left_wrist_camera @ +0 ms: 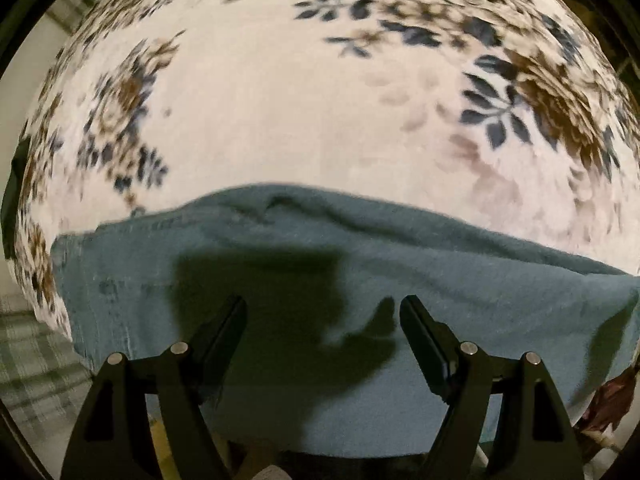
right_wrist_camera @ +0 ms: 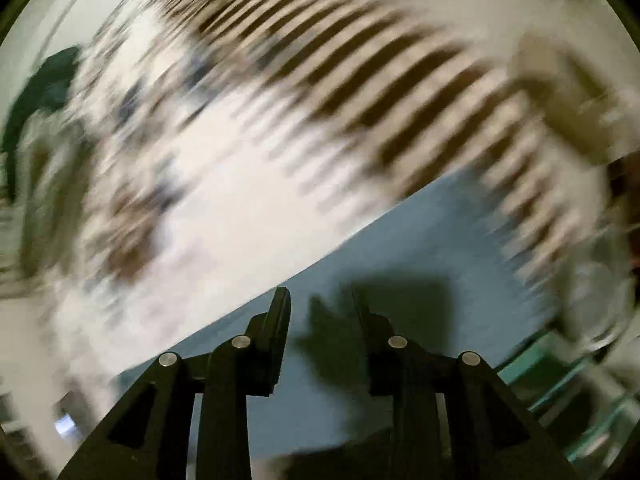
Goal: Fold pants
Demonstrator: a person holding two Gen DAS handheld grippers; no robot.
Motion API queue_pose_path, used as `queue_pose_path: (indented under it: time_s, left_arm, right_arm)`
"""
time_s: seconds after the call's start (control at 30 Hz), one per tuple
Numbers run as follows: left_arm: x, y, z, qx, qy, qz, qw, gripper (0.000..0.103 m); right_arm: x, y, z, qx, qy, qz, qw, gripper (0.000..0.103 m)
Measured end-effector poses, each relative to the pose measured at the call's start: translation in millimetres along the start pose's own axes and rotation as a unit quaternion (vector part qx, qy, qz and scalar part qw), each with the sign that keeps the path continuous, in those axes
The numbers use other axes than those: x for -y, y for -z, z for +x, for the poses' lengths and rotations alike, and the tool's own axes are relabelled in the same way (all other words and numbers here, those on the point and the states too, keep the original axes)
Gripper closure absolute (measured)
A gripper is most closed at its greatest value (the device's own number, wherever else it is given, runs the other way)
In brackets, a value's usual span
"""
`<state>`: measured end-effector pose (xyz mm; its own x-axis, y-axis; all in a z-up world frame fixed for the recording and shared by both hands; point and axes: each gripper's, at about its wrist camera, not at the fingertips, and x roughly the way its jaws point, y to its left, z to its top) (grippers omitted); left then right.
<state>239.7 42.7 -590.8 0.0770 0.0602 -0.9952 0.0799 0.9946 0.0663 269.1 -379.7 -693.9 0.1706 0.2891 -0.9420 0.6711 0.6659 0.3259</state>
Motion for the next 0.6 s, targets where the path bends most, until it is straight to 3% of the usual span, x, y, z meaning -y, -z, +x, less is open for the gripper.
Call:
queue_pose_path:
  time_s: [0.07, 0.17, 0.2, 0.23, 0.3, 0.33, 0.43, 0.53, 0.6]
  left_arm:
    - [17.2, -7.5, 2.9, -0.013, 0.003, 0.018, 0.9998, 0.025]
    - [30.8, -9.6, 8.6, -0.022, 0.004, 0.05, 0.9985, 0.025]
    - [33.1, -11.0, 13.7, -0.026, 0.006, 0.058, 0.998, 0.025]
    - [38.1, -11.6, 17.7, -0.028, 0.006, 0.061, 0.9977, 0.025]
    - [32.0, -17.6, 32.5, -0.033, 0.0, 0.058, 0.9978, 0.025]
    - [28.4, -22.5, 39.5, -0.033, 0.001, 0.051, 0.9981, 0.025]
    - [3.2, -37.6, 53.3, -0.026, 0.006, 0.031, 0.9992, 0.025]
    - [-18.6, -63.0, 56.0, -0.026, 0.016, 0.013, 0.9994, 0.025]
    - [-32.4, -62.6, 43.2, -0.014, 0.019, 0.007, 0.9997, 0.025]
  right_arm:
    - [-37.4, 13.8, 28.9, -0.064, -0.028, -0.041, 0.997, 0.071]
    - [-96.5, 52.0, 92.1, -0.201, -0.013, -0.134, 0.97, 0.071]
    - [-107.0, 63.1, 107.7, -0.222, -0.007, -0.153, 0.963, 0.071]
    - [-111.9, 68.4, 117.1, -0.214, 0.006, -0.164, 0.963, 0.071]
    - [-120.6, 64.6, 129.6, -0.162, 0.057, -0.189, 0.967, 0.071]
    - [-120.2, 58.4, 128.8, -0.127, 0.06, -0.178, 0.974, 0.071]
    - [-109.5, 44.3, 127.2, -0.104, 0.025, -0.114, 0.988, 0.071]
    - [-103.8, 46.0, 123.2, -0.085, 0.015, -0.112, 0.99, 0.071]
    - [-96.3, 54.7, 107.8, -0.069, -0.009, -0.106, 0.992, 0.071]
